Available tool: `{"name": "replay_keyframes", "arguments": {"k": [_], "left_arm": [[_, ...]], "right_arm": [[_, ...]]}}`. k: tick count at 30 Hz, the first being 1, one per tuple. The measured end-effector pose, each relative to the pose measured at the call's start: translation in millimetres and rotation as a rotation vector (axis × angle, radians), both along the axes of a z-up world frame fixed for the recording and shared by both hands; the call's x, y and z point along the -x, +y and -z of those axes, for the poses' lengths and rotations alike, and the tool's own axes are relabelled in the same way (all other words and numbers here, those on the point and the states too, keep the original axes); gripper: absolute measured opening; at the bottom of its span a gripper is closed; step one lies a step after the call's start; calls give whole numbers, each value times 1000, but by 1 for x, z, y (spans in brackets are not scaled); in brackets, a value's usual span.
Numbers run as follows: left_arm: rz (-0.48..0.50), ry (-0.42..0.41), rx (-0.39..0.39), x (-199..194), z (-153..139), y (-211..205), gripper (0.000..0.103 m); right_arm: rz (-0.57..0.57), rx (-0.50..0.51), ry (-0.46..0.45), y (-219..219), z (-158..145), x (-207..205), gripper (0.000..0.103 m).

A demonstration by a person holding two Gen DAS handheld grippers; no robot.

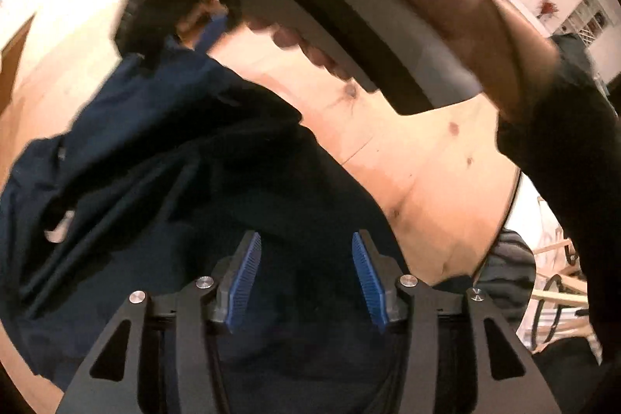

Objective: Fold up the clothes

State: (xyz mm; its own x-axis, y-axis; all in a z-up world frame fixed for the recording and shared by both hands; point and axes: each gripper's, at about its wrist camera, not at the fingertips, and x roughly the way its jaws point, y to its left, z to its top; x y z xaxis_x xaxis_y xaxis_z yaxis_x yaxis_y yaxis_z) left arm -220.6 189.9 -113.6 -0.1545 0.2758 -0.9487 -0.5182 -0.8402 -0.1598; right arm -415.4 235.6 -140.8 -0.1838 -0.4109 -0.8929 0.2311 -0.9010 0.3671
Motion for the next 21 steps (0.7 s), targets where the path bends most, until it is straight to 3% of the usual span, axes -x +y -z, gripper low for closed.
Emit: {"name": "replay_keyframes", "arguments": {"k": [7,9,14,17,19,20,21], "left_arm": [[-110,-126,123,14,30,14,48],[-119,-130,137,15,32,17,55],[-163,-129,175,19,32,15,55],[-166,-112,148,21,28,15,45],[-138,-99,112,20,25,15,30],[-126,-101,93,20,24,14,27],[-116,-105,70,20,23,11,21]], "right_arm": [[-73,34,-27,-8,8,8,54],[-88,22,-25,-11,9,7,54],[-132,-19,-9,-18,11,5,54],[-125,-34,4,-20,11,6,54],[-113,-33,29,-22,12,5,53],[-117,-41,46,-23,12,4,50],[-123,-49,60,-24,12,2,34]]}}
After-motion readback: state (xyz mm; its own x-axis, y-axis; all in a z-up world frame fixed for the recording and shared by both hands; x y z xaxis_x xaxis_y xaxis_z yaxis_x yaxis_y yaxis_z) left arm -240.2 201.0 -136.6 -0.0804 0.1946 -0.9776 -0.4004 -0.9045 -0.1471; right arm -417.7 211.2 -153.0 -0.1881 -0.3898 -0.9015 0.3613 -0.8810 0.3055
